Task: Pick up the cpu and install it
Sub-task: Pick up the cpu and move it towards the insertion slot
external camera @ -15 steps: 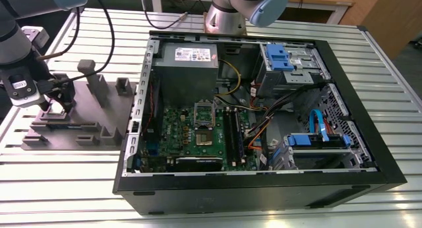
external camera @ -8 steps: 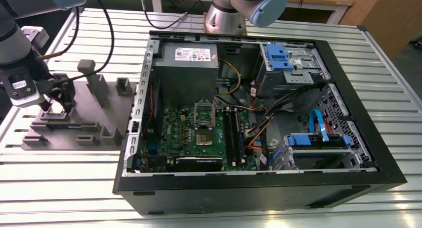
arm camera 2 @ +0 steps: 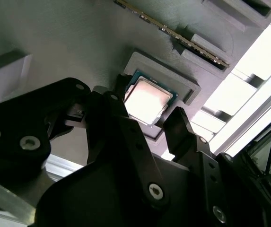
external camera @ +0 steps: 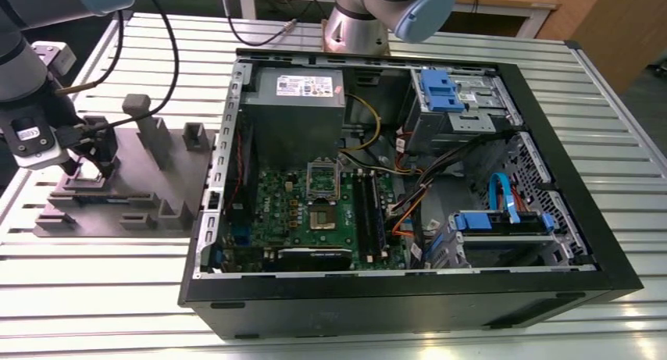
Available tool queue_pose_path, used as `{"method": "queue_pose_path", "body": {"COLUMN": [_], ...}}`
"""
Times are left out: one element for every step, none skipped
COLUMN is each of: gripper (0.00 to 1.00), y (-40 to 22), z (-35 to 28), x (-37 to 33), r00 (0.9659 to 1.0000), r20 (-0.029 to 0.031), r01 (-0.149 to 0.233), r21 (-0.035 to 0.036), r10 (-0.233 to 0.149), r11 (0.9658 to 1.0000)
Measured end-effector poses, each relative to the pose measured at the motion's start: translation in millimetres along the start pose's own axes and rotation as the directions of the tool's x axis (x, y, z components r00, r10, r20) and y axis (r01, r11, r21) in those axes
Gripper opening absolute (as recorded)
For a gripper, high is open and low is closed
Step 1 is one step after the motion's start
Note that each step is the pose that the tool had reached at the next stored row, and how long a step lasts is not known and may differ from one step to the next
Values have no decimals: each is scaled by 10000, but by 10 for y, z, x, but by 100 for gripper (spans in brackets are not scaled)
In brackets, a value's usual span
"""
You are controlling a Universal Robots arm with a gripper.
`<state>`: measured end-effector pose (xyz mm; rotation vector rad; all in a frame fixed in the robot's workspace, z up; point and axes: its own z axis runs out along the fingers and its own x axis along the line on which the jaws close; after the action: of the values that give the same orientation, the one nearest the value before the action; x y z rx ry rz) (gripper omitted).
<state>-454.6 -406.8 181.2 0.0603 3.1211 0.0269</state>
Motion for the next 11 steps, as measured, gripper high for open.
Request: {"method": "queue_pose_path", "body": {"gripper": [59, 59, 59, 59, 58, 58, 51, 51, 51, 51, 51], "y": [0, 0, 0, 0, 0, 0, 0, 0, 0, 0, 0], "z": [1, 1, 1, 2, 2, 2, 2, 2, 2, 3, 2], "x": [0, 0, 1, 1, 1, 1, 1, 1, 1, 0, 1], "r00": [10000, 10000, 10000, 10000, 10000, 10000, 10000, 10000, 10000, 10000, 10000], "r20": [0, 0, 0, 0, -1, 0, 0, 0, 0, 0, 0], "r01": [-1, 0, -1, -1, 0, 0, 0, -1, -1, 0, -1], "r21": [0, 0, 0, 0, 0, 0, 1, 0, 0, 0, 0], "r10": [1, 0, 1, 1, 0, 0, 0, 1, 1, 0, 1], "r11": [10000, 10000, 10000, 10000, 10000, 10000, 10000, 10000, 10000, 10000, 10000]}}
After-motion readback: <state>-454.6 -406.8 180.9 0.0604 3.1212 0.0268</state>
